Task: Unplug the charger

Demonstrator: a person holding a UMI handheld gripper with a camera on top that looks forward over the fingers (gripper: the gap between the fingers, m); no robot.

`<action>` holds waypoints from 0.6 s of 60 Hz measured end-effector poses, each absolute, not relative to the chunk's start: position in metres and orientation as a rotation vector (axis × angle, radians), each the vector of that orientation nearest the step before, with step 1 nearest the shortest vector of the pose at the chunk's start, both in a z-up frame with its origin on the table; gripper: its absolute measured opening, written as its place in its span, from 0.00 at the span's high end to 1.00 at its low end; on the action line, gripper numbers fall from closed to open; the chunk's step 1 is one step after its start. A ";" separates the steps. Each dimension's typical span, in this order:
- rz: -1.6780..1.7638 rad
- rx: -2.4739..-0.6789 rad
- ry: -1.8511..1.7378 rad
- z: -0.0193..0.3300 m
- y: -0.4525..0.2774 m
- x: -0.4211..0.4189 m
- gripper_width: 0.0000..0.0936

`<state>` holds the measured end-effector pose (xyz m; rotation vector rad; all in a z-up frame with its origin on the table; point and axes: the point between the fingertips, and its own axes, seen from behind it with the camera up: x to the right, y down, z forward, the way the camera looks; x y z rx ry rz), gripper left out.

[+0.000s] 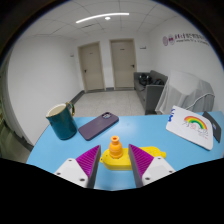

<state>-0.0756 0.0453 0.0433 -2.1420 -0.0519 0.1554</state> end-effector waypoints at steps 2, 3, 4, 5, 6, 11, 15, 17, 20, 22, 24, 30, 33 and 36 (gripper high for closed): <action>0.156 -2.131 -0.066 0.040 0.054 -0.077 0.43; 0.156 -2.125 -0.074 0.038 0.059 -0.078 0.55; 0.152 -2.123 -0.082 0.036 0.063 -0.079 0.62; 0.147 -2.130 -0.088 0.030 0.066 -0.078 0.66; 0.115 -2.131 -0.085 0.028 0.069 -0.073 0.73; 0.114 -2.092 -0.081 0.029 0.071 -0.077 0.79; 0.094 -2.054 -0.104 0.029 0.073 -0.075 0.88; 0.092 -2.042 -0.100 0.030 0.073 -0.075 0.92; 0.096 -2.042 -0.079 0.030 0.075 -0.074 0.93; 0.088 -2.048 -0.082 0.030 0.076 -0.074 0.93; 0.079 -2.055 -0.080 0.030 0.076 -0.074 0.93; 0.081 -2.054 -0.007 0.054 0.078 -0.071 0.94; 0.116 -1.910 0.020 0.119 0.084 -0.073 0.94; 0.027 -1.823 -0.019 0.173 0.091 -0.061 0.94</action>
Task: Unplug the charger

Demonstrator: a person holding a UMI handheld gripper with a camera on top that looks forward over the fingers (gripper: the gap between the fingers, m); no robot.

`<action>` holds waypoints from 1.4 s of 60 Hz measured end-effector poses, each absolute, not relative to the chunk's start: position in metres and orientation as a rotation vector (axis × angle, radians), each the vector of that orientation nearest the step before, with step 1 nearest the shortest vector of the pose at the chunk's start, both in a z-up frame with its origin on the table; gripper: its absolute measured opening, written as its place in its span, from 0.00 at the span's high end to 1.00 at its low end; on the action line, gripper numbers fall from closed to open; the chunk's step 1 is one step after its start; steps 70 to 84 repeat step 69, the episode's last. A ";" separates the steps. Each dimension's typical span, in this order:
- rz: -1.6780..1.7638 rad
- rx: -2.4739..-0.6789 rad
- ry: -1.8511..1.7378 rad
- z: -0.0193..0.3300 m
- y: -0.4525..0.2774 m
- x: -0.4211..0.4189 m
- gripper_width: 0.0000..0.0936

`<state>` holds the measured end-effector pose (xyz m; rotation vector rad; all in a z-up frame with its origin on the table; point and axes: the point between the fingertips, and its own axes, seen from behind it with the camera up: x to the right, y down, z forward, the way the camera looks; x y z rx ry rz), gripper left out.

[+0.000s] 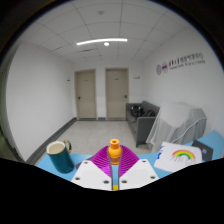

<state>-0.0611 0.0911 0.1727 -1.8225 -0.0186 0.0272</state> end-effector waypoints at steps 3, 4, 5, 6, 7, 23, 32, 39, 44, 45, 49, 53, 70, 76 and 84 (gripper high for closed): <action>-0.042 -1.786 -0.009 0.210 0.098 -0.043 0.94; -0.045 -1.776 0.002 0.218 0.099 -0.037 0.94; -0.041 -1.772 0.015 0.225 0.099 -0.033 0.94; -0.035 -1.773 0.028 0.230 0.099 -0.028 0.94; -0.031 -1.779 0.040 0.233 0.099 -0.023 0.94; -0.223 -2.099 0.184 0.124 0.041 0.080 0.94; -0.268 -2.279 0.210 0.040 0.016 0.113 0.94; -0.194 -2.387 0.203 0.000 0.014 0.111 0.94; -0.188 -2.383 0.182 -0.004 0.020 0.114 0.88; -0.184 -2.384 0.170 -0.004 0.021 0.114 0.87; -0.140 -2.395 0.126 -0.008 0.026 0.111 0.78; -0.066 -2.396 0.121 -0.009 0.027 0.108 0.64; 0.138 -2.292 0.006 0.046 -0.011 0.118 0.09; 0.138 -2.292 0.006 0.046 -0.011 0.118 0.09; 0.138 -2.292 0.006 0.046 -0.011 0.118 0.09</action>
